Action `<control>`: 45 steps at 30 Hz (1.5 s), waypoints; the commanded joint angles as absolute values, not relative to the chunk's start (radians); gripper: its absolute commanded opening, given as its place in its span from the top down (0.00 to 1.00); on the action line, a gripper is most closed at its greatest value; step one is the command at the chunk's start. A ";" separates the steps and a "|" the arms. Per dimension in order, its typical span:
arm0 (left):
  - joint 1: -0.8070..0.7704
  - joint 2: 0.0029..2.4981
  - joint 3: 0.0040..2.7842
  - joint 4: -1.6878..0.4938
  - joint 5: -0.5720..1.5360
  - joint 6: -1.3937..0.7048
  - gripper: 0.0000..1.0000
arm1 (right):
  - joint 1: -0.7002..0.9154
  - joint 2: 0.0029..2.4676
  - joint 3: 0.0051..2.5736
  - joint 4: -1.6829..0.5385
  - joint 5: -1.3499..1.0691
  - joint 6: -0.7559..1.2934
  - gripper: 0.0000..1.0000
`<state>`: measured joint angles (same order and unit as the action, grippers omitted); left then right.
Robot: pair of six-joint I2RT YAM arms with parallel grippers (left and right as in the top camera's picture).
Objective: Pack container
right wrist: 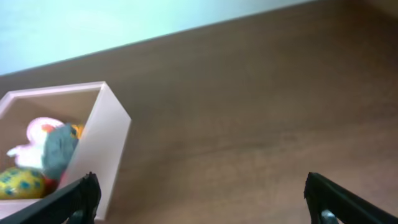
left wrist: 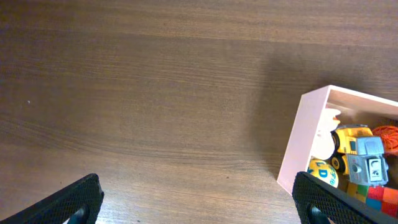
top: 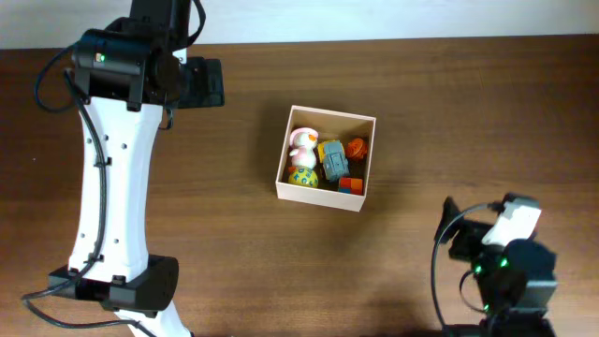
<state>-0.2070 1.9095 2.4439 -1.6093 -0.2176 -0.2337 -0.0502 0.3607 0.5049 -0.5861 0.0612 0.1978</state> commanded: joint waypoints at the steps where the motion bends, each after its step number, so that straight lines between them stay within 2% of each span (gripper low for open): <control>1: -0.205 1.915 2.444 -1.610 -0.225 -0.250 0.01 | -0.044 0.234 0.377 -0.579 0.028 0.187 0.01; 11: -0.205 1.915 2.444 -1.610 -0.225 -0.250 0.01 | -0.044 0.034 0.180 -0.579 -0.042 0.191 0.01; 45: -0.205 1.915 2.444 -1.610 -0.225 -0.250 0.01 | -0.047 0.030 0.152 -0.579 -0.042 0.191 0.01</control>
<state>-0.2070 1.9095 2.4439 -1.6093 -0.2180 -0.2333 -0.0505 0.0429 0.1596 -0.5823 -0.0284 0.1982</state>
